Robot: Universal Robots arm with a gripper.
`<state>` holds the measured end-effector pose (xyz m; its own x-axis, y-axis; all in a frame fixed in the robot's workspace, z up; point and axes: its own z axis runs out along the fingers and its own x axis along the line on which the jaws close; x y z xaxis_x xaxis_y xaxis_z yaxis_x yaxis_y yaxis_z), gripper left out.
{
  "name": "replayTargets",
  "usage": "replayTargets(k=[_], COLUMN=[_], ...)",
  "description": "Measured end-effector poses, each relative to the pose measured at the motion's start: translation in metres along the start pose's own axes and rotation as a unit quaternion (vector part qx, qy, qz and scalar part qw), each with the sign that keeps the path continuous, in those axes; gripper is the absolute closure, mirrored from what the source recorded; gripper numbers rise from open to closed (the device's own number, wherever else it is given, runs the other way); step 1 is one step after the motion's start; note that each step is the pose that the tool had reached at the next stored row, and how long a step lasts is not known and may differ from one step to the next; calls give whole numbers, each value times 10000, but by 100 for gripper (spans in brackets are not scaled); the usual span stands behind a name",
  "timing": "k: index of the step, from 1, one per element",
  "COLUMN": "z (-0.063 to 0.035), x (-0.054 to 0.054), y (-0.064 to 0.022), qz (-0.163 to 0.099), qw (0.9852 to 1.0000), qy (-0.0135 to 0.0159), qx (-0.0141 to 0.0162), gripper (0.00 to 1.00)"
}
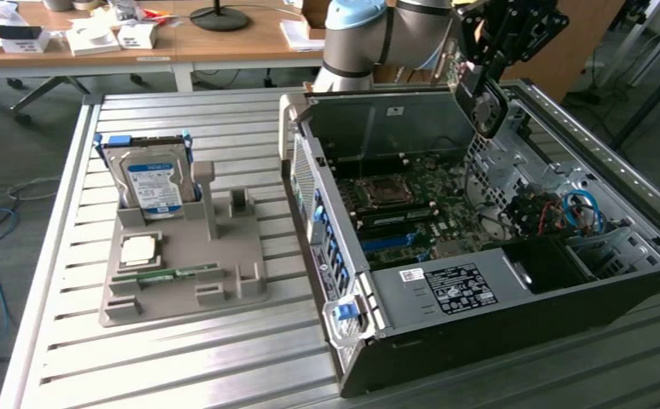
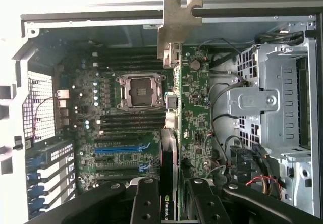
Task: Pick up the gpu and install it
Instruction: 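Pick up the gpu and move the gpu toward the slot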
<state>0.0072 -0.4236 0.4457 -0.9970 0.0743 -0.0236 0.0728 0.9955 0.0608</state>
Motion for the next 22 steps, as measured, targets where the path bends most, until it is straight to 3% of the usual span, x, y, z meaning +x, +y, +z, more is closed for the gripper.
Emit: replayTargets(k=[16,22], z=[265,272], x=[7,6], y=[-17,-17], qz=[0,0], qw=[10000,10000], qy=[0,0], qx=[1,1], gripper=[74,74])
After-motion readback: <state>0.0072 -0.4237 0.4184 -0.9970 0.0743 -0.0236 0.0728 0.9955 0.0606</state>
